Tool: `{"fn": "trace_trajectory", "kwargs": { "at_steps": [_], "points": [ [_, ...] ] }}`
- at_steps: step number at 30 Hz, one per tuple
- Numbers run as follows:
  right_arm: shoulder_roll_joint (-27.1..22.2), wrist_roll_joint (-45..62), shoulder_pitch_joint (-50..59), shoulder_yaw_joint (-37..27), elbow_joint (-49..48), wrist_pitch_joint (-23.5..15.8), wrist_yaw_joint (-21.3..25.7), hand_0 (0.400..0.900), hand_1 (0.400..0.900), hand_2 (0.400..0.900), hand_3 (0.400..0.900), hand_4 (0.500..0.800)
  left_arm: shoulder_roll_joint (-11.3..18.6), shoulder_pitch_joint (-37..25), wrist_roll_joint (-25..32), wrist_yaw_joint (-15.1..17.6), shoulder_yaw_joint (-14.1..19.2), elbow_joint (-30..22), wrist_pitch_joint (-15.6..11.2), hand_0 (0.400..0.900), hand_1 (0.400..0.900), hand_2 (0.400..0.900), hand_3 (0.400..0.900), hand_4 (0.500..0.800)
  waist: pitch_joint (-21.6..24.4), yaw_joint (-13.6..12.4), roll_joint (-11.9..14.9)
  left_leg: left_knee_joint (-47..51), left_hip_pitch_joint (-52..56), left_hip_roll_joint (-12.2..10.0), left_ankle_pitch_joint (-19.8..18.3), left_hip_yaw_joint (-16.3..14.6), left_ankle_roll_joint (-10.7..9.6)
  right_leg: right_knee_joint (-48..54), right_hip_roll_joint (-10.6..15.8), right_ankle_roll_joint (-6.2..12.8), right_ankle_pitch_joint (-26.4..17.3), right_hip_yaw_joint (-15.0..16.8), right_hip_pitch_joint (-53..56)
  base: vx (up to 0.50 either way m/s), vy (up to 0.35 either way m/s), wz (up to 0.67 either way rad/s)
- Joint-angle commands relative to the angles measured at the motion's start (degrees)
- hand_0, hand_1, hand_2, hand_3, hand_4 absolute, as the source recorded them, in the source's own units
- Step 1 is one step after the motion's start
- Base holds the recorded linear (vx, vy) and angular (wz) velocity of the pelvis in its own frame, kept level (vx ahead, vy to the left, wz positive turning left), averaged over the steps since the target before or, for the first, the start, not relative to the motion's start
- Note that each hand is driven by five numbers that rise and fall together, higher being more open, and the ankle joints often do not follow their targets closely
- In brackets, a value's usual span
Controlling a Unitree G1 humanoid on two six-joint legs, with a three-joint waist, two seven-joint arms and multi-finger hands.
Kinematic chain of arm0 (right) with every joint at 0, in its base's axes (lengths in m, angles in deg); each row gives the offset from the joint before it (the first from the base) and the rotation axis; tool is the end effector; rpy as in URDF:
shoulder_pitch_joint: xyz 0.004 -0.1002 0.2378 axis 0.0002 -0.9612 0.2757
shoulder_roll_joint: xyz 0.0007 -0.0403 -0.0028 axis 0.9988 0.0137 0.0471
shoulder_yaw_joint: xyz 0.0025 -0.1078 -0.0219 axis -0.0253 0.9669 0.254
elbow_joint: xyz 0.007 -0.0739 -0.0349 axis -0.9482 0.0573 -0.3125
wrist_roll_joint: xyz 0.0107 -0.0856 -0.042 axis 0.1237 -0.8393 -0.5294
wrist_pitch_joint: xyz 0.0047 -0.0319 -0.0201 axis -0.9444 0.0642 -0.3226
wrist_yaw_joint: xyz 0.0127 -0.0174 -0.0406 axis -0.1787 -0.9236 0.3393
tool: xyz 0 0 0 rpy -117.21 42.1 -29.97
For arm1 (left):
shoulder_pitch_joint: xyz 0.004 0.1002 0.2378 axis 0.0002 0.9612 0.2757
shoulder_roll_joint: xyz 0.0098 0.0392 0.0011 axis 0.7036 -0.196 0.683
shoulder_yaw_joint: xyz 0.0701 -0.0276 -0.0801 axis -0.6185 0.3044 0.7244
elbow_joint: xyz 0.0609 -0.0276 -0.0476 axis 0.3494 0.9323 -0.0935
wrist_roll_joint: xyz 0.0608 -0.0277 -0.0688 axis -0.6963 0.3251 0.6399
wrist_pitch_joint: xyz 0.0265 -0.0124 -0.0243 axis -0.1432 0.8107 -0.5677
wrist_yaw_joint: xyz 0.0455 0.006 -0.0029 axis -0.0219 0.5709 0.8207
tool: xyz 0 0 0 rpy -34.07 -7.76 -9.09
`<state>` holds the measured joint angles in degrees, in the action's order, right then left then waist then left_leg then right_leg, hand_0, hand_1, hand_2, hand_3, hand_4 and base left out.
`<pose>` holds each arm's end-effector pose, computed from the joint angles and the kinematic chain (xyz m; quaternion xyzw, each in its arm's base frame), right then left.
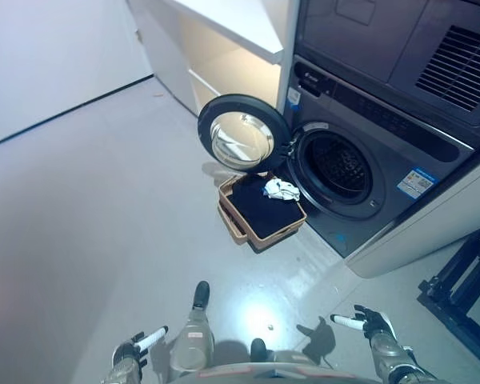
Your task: Put the clothes in the basket into the washing machine.
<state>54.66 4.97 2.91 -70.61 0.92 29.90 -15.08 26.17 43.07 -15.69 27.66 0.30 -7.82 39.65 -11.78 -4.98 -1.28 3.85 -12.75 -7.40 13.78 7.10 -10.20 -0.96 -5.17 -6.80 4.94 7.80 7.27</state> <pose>0.1049 -0.2704 -0.0953 -0.1694 0.4913 -0.1700 0.8373 0.0744 0.2305 -0.1163 -0.0408 0.5192 0.2530 0.8153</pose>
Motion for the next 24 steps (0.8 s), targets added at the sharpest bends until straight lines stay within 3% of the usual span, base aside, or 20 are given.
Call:
{"fn": "trace_trajectory", "kwargs": {
  "at_steps": [1, 3, 4, 5, 6, 7, 11, 19, 22, 24],
  "points": [
    [-0.9, 0.6, 1.1, 2.1, -1.1, -1.8, 0.7, 0.9, 0.9, 0.9, 0.9, 0.8, 2.6, -2.9, 3.4, 2.2, 3.5, -3.3, -4.0, 0.9, 0.9, 0.9, 0.9, 0.8, 2.4, -0.2, 1.0, -0.1, -5.7, -3.5, 6.9, -2.4, 0.5, 5.8, 6.1, 9.24, 2.1, 1.9, 11.8, 0.3, 0.284, -0.75],
    [-0.5, 0.4, 1.8, 2.7, -0.9, -1.5, 0.8, 0.9, 0.9, 0.9, 0.9, 0.8, 3.0, -3.1, 4.4, 2.7, 3.5, -4.0, -4.4, 0.9, 0.9, 0.9, 0.9, 0.8, 2.5, -1.0, 1.5, -3.0, -6.2, -4.8, 7.0, -3.2, 0.5, 5.5, 8.6, 10.54, 3.3, 2.7, 13.2, 0.27, 0.302, -0.7],
    [-0.4, 0.0, 2.4, 3.1, -0.2, -0.9, 0.6, 0.9, 0.9, 0.9, 0.9, 0.8, 3.1, -2.8, 5.0, 2.9, 3.8, -3.7, -4.6, 0.9, 0.9, 0.9, 0.9, 0.8, 3.2, -1.6, 1.8, -4.5, -7.0, -5.0, 4.6, -3.8, 1.6, 4.8, 10.3, 11.43, 4.2, 3.3, 13.6, 0.27, 0.346, -0.51],
    [0.0, -0.5, 2.1, 3.2, -0.5, -1.3, 1.0, 0.9, 0.9, 0.9, 0.9, 0.8, 3.4, -3.0, 5.0, 3.0, 3.8, -4.1, -4.3, 0.9, 0.9, 0.9, 0.9, 0.8, 3.4, -1.8, 1.9, -4.3, -7.2, -5.1, 5.5, -5.4, 1.4, 4.0, 12.2, 12.0, 4.4, 1.9, 13.4, 0.26, 0.341, -0.44],
    [0.3, -0.7, 2.6, 3.3, 0.2, -1.1, 1.4, 0.9, 0.9, 0.9, 0.9, 0.8, 3.6, -3.5, 5.3, 3.2, 3.7, -3.9, -4.4, 0.9, 0.9, 0.9, 0.9, 0.8, 4.0, -2.1, 3.1, -5.3, -7.0, -3.3, 4.0, -6.0, 2.5, 2.1, 14.7, 13.76, 2.6, 1.4, 12.0, 0.29, 0.323, -0.05],
    [0.8, -0.4, 2.7, 2.5, 0.8, -1.1, 2.1, 0.9, 0.9, 0.9, 0.9, 0.8, 3.6, -3.8, 4.5, 3.8, 3.2, -3.1, -4.0, 0.9, 0.9, 0.9, 0.9, 0.8, 4.3, -2.0, 4.0, -7.4, -7.5, -2.2, 2.9, -8.5, 2.9, 0.0, 16.8, 15.55, -2.2, -0.4, 11.5, 0.25, 0.236, -0.13],
    [1.6, -1.0, 4.4, 4.3, -2.1, -1.0, 2.0, 0.9, 0.9, 0.9, 0.9, 0.8, 5.7, -4.7, 4.8, 3.5, 3.5, -4.7, -5.2, 0.9, 0.9, 0.9, 0.9, 0.8, 4.6, -3.3, 5.7, -8.8, -9.2, -0.5, 0.8, -10.7, 4.5, -3.9, 18.1, 17.7, -10.6, -0.7, 6.7, 0.2, 0.178, 0.11],
    [2.8, -0.9, 7.7, 6.6, -7.2, -1.3, 2.7, 0.9, 0.9, 0.9, 0.9, 0.8, 8.1, -7.5, 2.1, 4.7, 1.2, -4.2, -5.0, 0.9, 0.9, 0.9, 0.9, 0.8, 5.1, -3.3, 8.3, -11.5, -12.2, 4.3, -4.8, -10.5, 8.2, -2.4, 22.3, 19.23, -24.8, -2.5, 4.4, 0.13, 0.164, 0.03],
    [2.2, -0.9, 8.1, 6.4, -7.5, -1.3, 2.7, 0.9, 0.9, 0.9, 0.9, 0.8, 7.7, -7.1, 1.5, 4.2, 1.1, -3.4, -4.5, 0.9, 0.9, 0.9, 0.9, 0.8, 4.8, -3.3, 7.5, -12.3, -9.8, 6.8, -8.5, -10.0, 10.7, -8.6, 23.7, 17.36, -29.0, -2.9, 1.9, 0.13, 0.275, -0.14],
    [1.8, -0.6, 7.7, 5.8, -7.3, -1.3, 2.7, 0.9, 0.9, 0.9, 0.9, 0.8, 7.1, -6.7, 1.4, 3.8, 1.1, -3.5, -4.3, 0.9, 0.9, 0.9, 0.9, 0.8, 4.1, -2.3, 5.6, -11.7, -6.3, 8.9, -10.3, -9.0, 12.7, -16.8, 22.7, 15.05, -29.4, -1.9, -2.2, 0.15, 0.368, 0.07]
  ]
}}
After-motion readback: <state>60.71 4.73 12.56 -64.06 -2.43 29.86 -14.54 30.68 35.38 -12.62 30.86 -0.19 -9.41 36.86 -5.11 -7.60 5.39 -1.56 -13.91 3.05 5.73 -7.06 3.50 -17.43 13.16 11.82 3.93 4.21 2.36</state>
